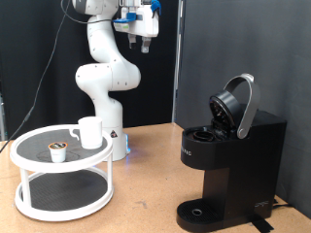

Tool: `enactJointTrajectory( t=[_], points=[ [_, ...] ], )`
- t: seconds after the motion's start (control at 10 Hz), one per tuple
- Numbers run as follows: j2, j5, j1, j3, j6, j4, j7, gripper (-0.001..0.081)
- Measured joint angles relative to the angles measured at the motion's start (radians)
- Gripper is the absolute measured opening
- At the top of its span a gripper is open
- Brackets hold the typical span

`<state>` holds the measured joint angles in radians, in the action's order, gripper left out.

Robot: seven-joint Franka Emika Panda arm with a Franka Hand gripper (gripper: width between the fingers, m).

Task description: Make a cup of coffee with the keurig machine

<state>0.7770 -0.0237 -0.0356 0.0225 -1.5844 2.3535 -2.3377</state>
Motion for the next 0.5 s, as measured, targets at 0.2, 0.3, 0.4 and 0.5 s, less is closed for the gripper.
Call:
enactJointTrajectory(
  t=[0.2, 0.3, 0.4, 0.5],
  points=[
    [0.0, 0.001, -0.005, -0.006, -0.004, 0.001, 0.004, 0.0734],
    [0.0, 0.003, -0.012, -0.025, -0.012, 0.002, 0.021, 0.0734],
    [0.0, 0.015, -0.022, -0.052, -0.016, 0.002, 0.049, 0.0734],
    [0.0, 0.032, -0.034, -0.082, -0.016, 0.002, 0.08, 0.0734]
  ],
)
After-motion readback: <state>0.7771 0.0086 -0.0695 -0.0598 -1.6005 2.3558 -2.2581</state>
